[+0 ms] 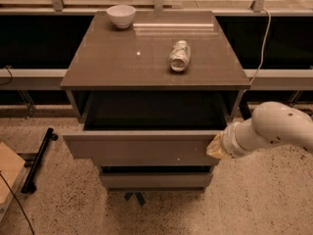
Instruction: Close top drawer
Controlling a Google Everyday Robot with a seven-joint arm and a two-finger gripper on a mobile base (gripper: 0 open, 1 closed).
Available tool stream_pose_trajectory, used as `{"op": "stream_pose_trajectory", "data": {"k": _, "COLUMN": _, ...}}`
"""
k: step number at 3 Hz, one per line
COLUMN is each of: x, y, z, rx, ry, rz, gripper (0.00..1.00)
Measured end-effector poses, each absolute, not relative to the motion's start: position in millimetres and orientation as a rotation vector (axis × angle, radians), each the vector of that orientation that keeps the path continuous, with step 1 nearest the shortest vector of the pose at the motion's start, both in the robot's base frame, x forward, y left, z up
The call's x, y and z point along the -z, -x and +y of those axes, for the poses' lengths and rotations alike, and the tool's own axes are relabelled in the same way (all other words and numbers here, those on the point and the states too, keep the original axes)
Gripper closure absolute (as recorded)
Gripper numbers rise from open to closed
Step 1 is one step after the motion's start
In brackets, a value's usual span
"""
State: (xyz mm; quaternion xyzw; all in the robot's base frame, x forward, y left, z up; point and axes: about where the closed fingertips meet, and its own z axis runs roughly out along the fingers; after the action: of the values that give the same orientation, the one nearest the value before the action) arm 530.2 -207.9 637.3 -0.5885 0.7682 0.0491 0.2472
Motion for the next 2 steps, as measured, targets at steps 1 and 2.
{"op": "stream_pose_trajectory", "data": {"k": 1, "x": -637.1, "y": -550.6, "z": -207.4, "rx": -0.124, "ry": 1.599, "rz": 2.075, "gripper": 1.0}}
{"op": "stream_pose_trajectory", "data": {"k": 2, "x": -636.6, "y": -579.0, "z": -208.2, "rx": -0.119, "ry": 1.578, "rz": 2.055, "gripper": 1.0}}
